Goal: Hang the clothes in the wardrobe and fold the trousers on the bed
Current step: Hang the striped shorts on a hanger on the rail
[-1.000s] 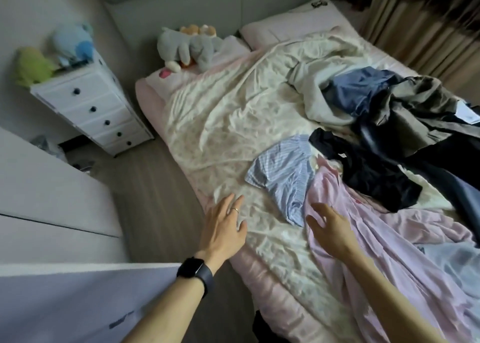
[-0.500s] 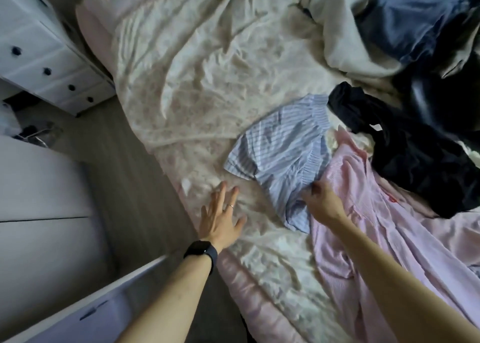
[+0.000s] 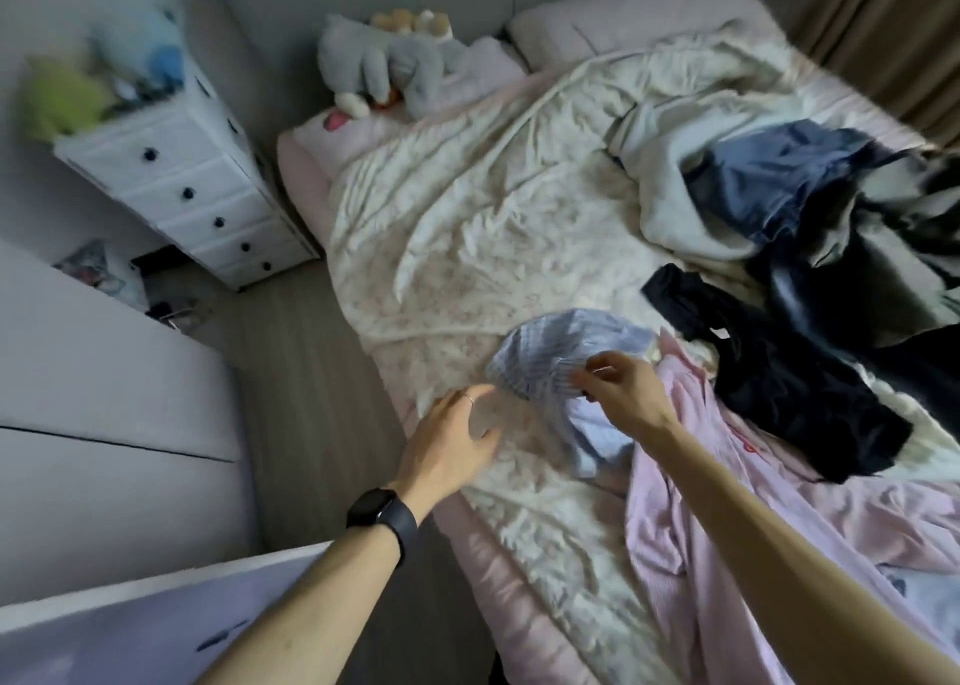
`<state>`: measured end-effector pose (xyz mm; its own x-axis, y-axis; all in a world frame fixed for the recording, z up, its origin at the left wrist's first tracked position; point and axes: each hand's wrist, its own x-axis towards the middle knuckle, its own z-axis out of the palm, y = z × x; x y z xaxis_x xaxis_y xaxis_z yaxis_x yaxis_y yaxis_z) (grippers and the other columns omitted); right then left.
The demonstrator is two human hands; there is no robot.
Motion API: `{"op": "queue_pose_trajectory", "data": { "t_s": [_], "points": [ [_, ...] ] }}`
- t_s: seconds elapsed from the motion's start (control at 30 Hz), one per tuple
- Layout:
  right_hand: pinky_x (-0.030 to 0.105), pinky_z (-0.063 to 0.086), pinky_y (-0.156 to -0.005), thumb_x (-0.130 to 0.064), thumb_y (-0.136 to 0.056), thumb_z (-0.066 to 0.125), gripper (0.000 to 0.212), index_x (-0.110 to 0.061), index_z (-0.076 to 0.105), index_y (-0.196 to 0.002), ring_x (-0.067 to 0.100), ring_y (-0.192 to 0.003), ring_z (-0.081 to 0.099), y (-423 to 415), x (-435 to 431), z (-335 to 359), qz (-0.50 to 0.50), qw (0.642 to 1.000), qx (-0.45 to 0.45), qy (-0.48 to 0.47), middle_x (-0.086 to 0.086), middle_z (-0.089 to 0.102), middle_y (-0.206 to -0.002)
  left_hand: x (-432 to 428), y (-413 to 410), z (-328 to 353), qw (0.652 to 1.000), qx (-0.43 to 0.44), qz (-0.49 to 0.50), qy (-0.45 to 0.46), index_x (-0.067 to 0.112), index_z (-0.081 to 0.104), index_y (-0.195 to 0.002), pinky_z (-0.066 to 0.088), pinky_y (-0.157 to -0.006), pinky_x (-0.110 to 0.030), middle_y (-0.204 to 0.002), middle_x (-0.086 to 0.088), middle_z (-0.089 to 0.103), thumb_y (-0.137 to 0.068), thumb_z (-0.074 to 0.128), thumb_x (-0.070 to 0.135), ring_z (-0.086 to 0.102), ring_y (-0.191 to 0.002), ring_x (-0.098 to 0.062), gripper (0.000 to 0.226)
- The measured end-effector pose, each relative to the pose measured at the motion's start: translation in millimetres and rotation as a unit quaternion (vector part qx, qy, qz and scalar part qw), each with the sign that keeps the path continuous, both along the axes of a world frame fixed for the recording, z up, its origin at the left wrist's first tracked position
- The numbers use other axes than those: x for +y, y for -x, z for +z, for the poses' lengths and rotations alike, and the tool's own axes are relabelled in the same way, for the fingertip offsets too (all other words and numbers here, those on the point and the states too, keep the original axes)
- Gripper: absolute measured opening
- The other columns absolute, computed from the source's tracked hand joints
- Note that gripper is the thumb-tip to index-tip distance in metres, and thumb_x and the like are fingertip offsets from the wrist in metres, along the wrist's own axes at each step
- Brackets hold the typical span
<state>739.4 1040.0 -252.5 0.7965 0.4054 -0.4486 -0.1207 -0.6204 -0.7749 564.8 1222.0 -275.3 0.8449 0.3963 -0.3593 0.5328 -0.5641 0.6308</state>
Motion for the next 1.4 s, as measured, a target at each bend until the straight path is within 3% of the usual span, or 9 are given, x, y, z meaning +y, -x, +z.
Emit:
{"op": "queue_pose_trajectory", "data": {
  "t_s": [0.17,0.3,0.47,0.63,0.83,1.0,1.17,1.27,1.4],
  "points": [
    [0.025,0.054,-0.063,-0.021,-0.084,0.080,0.010,-0.020,0.071,-0.079,0.008,-0.062,0.069,36,32,122,0.047,0.992,-0.016,-0.115,-0.005,0.075,-0.069,-6,-3,116,0.984,-0.174,0.032,-0.019,0.072,0.046,-0.112,0.054,-0.080,-0.024,-0.112,0.044,0.056,-0.073,0.064,0.078,0.057,-0.103,0.014,0.043],
    [0.012,0.045,-0.057,-0.019,-0.085,0.080,0.008,-0.018,0.076,-0.077,0.006,-0.058,0.065,86,39,211,0.100,0.977,-0.036,-0.187,-0.004,0.073,-0.067,0,36,200,0.970,-0.216,0.073,-0.080,0.053,0.053,-0.105,0.058,-0.071,-0.034,-0.097,0.028,0.068,-0.071,0.059,0.085,0.066,-0.085,0.004,0.047],
    [0.015,0.049,-0.068,-0.020,-0.089,0.074,0.015,-0.031,0.079,-0.098,0.001,-0.072,0.069,163,38,266,0.172,0.959,-0.099,-0.203,-0.011,0.076,-0.089,6,126,270,0.948,-0.252,0.096,-0.171,0.026,0.054,-0.075,0.039,-0.050,-0.027,-0.062,0.007,0.059,-0.092,0.054,0.056,0.055,-0.057,-0.013,0.034],
    [0.029,0.051,-0.073,-0.047,-0.079,0.080,0.038,-0.032,0.063,-0.110,0.007,-0.080,0.063,246,38,228,0.211,0.952,-0.214,-0.062,-0.014,0.063,-0.101,14,221,299,0.945,-0.266,0.167,-0.095,0.015,0.056,-0.071,0.040,-0.056,-0.030,-0.058,0.000,0.055,-0.094,0.064,0.038,0.041,-0.052,-0.006,0.034],
    [0.034,0.038,-0.063,-0.041,-0.094,0.060,0.027,-0.018,0.060,-0.080,0.034,-0.086,0.065,336,57,182,0.332,0.900,-0.279,0.035,0.006,0.072,-0.086,31,365,291,0.932,-0.240,0.262,-0.077,0.024,0.048,-0.070,0.034,-0.054,-0.021,-0.056,0.014,0.044,-0.093,0.058,0.046,0.037,-0.053,-0.004,0.034],
    [0.041,0.048,-0.066,-0.034,-0.091,0.060,0.020,-0.018,0.058,-0.078,0.040,-0.082,0.060,398,99,214,0.411,0.872,-0.264,-0.036,0.007,0.068,-0.078,37,469,264,0.926,-0.030,0.338,-0.165,0.027,0.045,-0.082,0.046,-0.068,-0.035,-0.073,0.008,0.060,-0.081,0.036,0.081,0.060,-0.074,-0.022,0.055],
    [0.039,0.048,-0.068,-0.040,-0.088,0.061,0.031,-0.024,0.048,-0.066,0.040,-0.083,0.062,430,138,247,0.463,0.837,-0.293,0.004,0.009,0.066,-0.077,38,539,258,0.905,0.038,0.377,-0.194,0.019,0.039,-0.075,0.038,-0.058,-0.034,-0.067,-0.001,0.055,-0.085,0.038,0.056,0.057,-0.066,-0.023,0.039],
    [0.035,0.048,-0.073,-0.048,-0.085,0.059,0.018,-0.030,0.057,-0.086,0.034,-0.097,0.066,440,148,248,0.509,0.784,-0.346,0.078,0.006,0.070,-0.102,40,560,272,0.902,-0.018,0.398,-0.163,0.024,0.041,-0.076,0.043,-0.062,-0.036,-0.065,-0.004,0.055,-0.080,0.037,0.051,0.057,-0.068,-0.027,0.027],
    [0.037,0.053,-0.089,-0.065,-0.084,0.063,0.060,-0.044,0.044,-0.138,0.020,-0.107,0.066,476,153,245,0.612,0.717,-0.334,0.006,-0.015,0.059,-0.133,41,555,299,0.940,-0.048,0.312,-0.127,0.035,0.062,-0.087,0.052,-0.082,-0.039,-0.077,0.009,0.064,-0.084,0.038,0.044,0.063,-0.082,-0.020,0.025]
  ]
}}
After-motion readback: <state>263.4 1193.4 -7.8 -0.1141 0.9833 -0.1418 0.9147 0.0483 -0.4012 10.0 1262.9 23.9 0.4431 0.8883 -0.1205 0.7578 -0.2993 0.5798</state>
